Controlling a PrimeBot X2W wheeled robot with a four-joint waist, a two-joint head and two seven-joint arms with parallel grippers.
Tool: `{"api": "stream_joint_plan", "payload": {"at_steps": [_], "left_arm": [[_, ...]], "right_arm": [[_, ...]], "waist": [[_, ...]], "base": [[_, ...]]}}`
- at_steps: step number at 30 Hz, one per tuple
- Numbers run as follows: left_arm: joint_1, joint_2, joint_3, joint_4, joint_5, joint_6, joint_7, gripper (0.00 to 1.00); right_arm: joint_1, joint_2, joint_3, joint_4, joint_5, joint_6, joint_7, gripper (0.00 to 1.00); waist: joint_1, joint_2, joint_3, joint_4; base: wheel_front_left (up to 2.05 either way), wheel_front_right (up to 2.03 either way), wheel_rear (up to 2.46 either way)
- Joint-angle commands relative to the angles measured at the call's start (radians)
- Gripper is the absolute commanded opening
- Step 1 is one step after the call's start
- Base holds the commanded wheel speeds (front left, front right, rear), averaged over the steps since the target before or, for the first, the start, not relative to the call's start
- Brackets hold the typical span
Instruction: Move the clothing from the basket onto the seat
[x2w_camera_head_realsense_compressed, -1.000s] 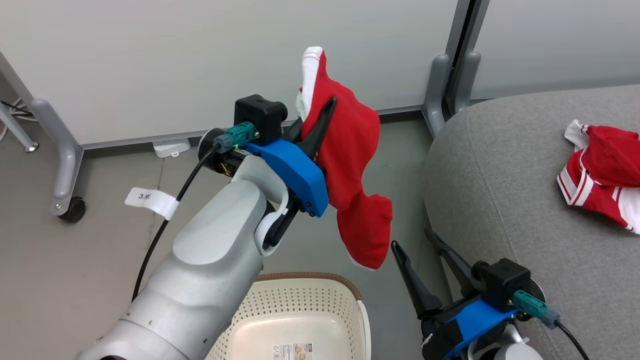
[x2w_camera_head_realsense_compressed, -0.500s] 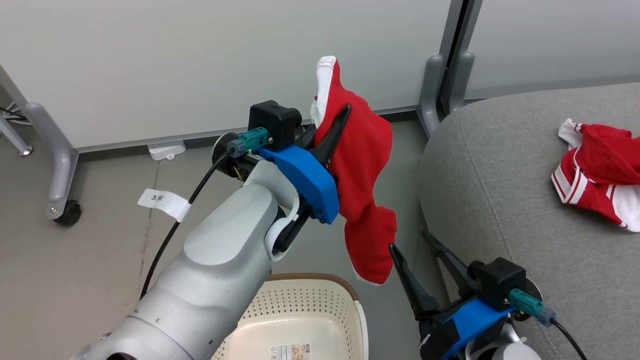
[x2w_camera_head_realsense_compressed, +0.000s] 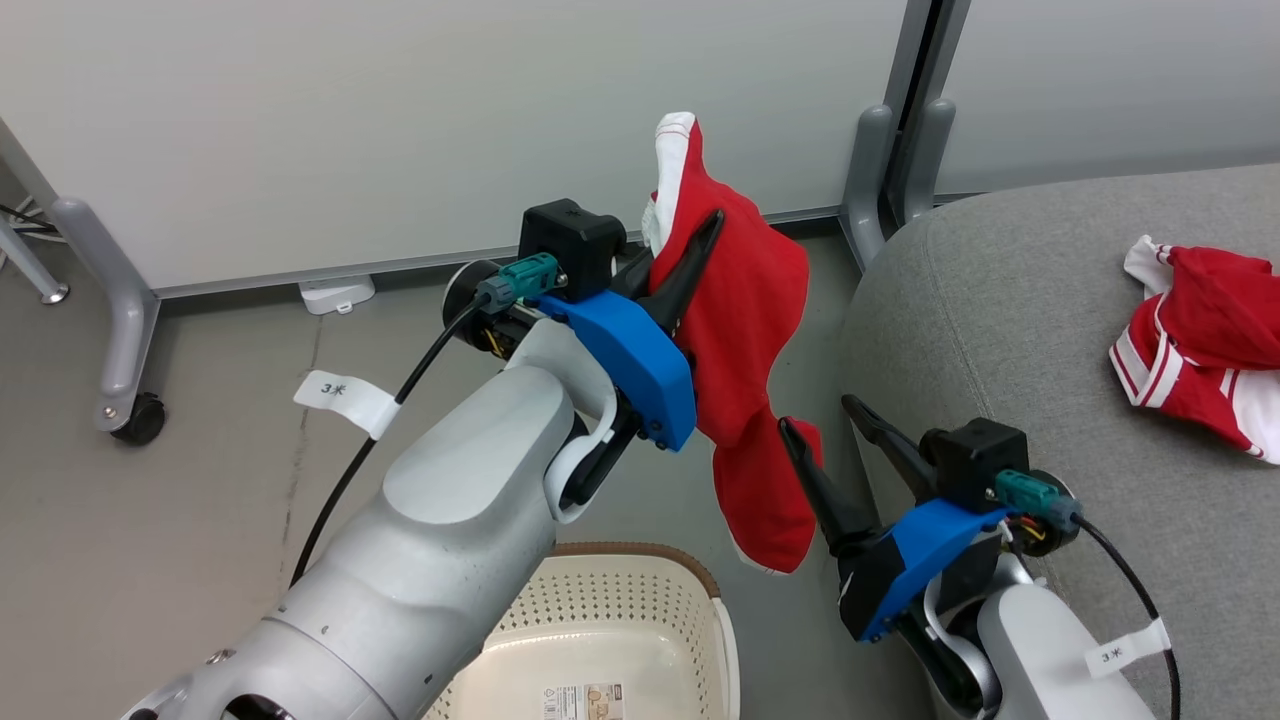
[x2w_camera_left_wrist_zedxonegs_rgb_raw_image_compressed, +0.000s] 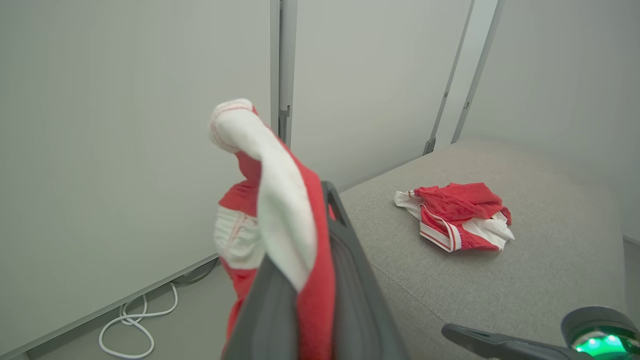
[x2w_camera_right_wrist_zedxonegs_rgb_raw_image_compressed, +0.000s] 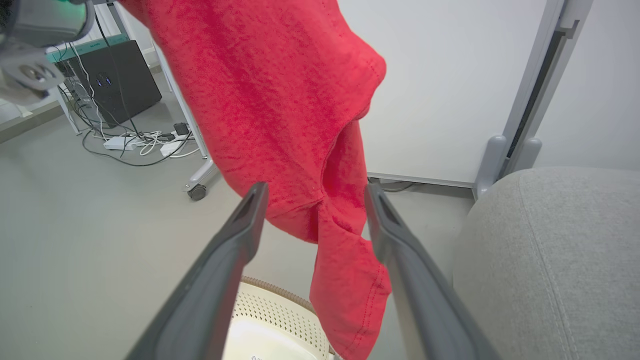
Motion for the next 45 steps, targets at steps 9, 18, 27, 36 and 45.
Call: {"api": "stream_joint_plan", "payload": {"at_steps": [9, 18, 27, 36, 45], "left_arm": [[-0.042, 0.0, -0.053, -0.016, -0.041, 0.011, -0.015, 0.0], [-0.06, 0.0, -0.095, -0.016, -0.068, 0.014, -0.026, 0.0], [-0.079, 0.0, -0.133, -0.029, -0.094, 0.012, -0.03, 0.0], [-0.099, 0.0, -0.18, -0.059, -0.119, 0.012, -0.037, 0.0], [-0.105, 0.0, -0.206, -0.06, -0.144, 0.018, -0.048, 0.0]], "right_arm": [[-0.18, -0.039, 0.084, 0.212, 0.127, 0.0, 0.002, 1.0], [-0.318, -0.076, 0.254, 0.374, 0.235, 0.0, -0.04, 1.0], [-0.413, -0.107, 0.404, 0.476, 0.326, 0.0, -0.093, 1.0], [-0.504, -0.123, 0.56, 0.528, 0.436, 0.0, -0.181, 1.0], [-0.547, -0.113, 0.663, 0.569, 0.53, 0.0, -0.235, 0.0]], "waist": [[0.0, -0.0001, 0.015, 0.022], [0.0, -0.0001, 0.031, 0.027], [0.0, -0.0001, 0.043, 0.034], [0.0, -0.0001, 0.048, 0.04], [0.0, -0.0001, 0.043, 0.036]], "base": [[0.0, 0.0, 0.0], [0.0, 0.0, 0.0], [0.0, 0.0, 0.0], [0.0, 0.0, 0.0], [0.0, 0.0, 0.0]]}}
